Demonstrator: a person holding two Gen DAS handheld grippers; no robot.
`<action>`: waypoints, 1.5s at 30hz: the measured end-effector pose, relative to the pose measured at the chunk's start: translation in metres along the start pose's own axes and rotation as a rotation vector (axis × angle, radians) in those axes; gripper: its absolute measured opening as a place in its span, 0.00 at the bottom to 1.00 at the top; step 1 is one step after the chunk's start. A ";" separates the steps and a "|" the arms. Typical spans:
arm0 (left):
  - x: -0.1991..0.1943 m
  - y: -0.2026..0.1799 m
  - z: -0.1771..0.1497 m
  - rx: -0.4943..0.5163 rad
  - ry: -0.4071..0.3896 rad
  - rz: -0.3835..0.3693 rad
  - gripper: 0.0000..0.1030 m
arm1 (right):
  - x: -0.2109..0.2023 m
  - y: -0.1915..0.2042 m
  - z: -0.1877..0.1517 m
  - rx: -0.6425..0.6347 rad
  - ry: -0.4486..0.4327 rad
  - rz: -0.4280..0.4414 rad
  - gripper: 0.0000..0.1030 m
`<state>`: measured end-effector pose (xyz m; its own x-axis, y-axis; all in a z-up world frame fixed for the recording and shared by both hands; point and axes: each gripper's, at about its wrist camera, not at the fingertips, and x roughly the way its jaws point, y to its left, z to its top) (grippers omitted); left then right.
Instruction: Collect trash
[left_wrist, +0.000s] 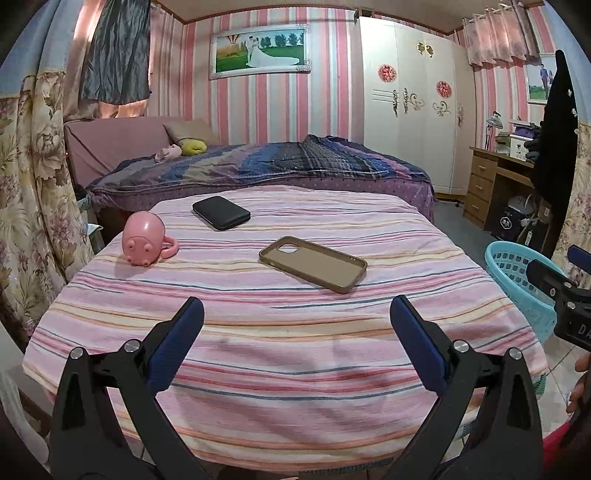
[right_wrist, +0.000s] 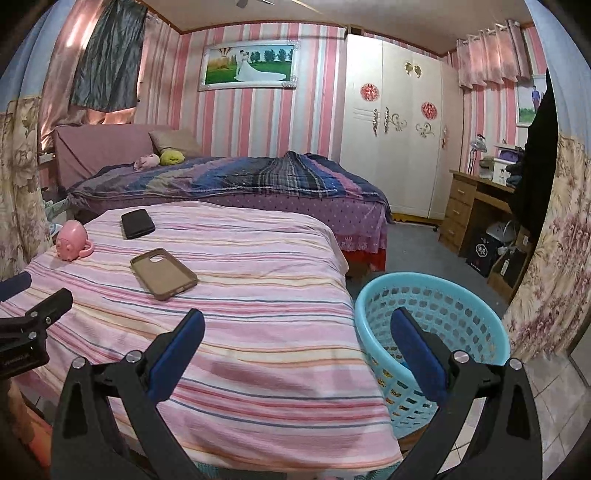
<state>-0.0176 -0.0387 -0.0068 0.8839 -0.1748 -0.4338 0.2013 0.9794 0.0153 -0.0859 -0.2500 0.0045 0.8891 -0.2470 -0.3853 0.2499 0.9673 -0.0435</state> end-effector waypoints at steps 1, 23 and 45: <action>0.000 0.000 0.000 -0.002 -0.002 0.002 0.95 | -0.001 0.001 0.001 0.001 -0.001 0.001 0.95; 0.002 0.009 0.004 -0.027 -0.023 0.017 0.95 | -0.004 0.003 0.014 -0.006 -0.023 0.000 0.95; 0.005 0.002 0.002 -0.010 -0.024 0.028 0.95 | -0.004 0.001 0.018 -0.007 -0.027 0.006 0.95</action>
<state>-0.0123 -0.0377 -0.0070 0.8990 -0.1492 -0.4118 0.1718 0.9850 0.0181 -0.0827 -0.2494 0.0224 0.9006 -0.2429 -0.3604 0.2423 0.9690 -0.0476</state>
